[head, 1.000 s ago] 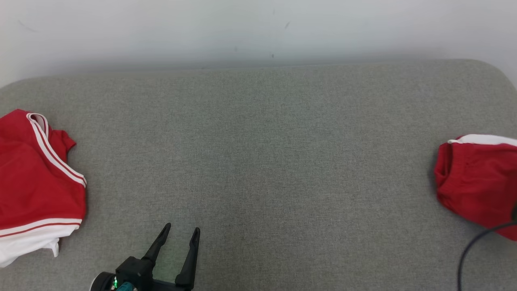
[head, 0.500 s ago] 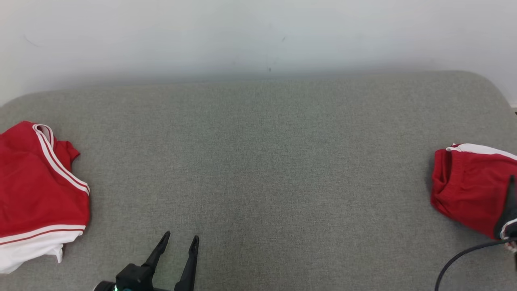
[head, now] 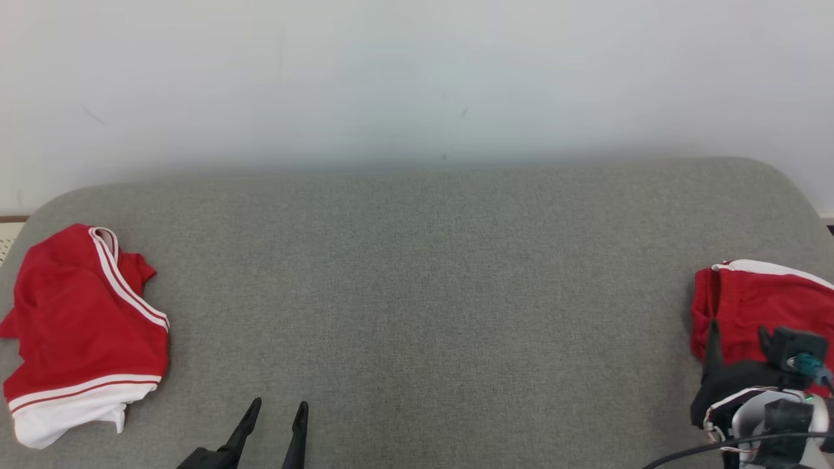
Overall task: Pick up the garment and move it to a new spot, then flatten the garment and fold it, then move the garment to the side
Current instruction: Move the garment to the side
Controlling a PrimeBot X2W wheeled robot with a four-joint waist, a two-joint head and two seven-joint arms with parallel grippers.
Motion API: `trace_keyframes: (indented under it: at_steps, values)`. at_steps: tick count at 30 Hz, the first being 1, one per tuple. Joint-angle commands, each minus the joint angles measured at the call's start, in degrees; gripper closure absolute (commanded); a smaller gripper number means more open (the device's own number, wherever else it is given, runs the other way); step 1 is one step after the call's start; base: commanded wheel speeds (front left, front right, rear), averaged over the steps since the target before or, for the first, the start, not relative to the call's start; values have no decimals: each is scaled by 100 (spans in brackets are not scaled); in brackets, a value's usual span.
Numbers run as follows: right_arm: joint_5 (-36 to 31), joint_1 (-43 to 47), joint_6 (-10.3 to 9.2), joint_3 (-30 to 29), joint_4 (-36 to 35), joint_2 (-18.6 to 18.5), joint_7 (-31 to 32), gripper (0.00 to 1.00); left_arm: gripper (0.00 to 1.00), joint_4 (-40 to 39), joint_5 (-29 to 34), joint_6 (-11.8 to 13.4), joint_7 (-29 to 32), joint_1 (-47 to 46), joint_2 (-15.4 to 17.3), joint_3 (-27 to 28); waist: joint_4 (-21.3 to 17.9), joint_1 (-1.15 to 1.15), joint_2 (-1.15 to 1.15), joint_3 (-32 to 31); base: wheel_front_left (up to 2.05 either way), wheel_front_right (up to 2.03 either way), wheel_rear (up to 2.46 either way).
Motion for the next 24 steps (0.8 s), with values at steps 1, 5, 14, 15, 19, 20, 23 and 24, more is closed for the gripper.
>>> trace_keyframes:
  at_steps: [1, 5, 14, 15, 19, 20, 23, 24]
  values:
    - [85, 108, -3, 60, -54, 49, -7, 0, 0, -8, -30, 9, -7, 78, 5, 22, 52, 1, 0, -92, 0, 0, 0]
    - [391, 388, -3, 599, -517, 200, -8, 0, 0, -33, -38, 61, -7, 177, 6, 83, 139, 1, 0, -230, 0, 0, 0]
    - [1243, 1075, -3, 1443, -1488, 327, -6, 0, 0, 84, 63, 155, -7, 387, 6, 392, 360, 1, 0, -498, 0, 0, 0]
    - [1296, 1148, -3, 1543, -1584, 341, -7, 0, 0, 89, 65, 151, -7, 393, 7, 443, 376, 1, 0, -518, 0, 0, 0]
    - [1502, 1437, -3, 1827, -1969, 396, -7, 0, 0, 70, 41, 239, -7, 463, 1, 721, 427, 1, 0, -589, 0, 0, 0]
    - [1527, 1515, -3, 1892, -2067, 422, -7, 0, 0, 71, 56, 235, -7, 473, 4, 772, 433, 1, 0, -600, 0, 0, 0]
    - [1660, 1786, -3, 2202, -2416, 462, -7, 0, 0, 94, 118, 218, -7, 556, 4, 913, 470, 1, 0, -652, 0, 0, 0]
    - [1693, 1852, -3, 2272, -2480, 463, -7, 0, 0, 102, 111, 214, -7, 568, 5, 942, 478, 1, 0, -662, 0, 0, 0]
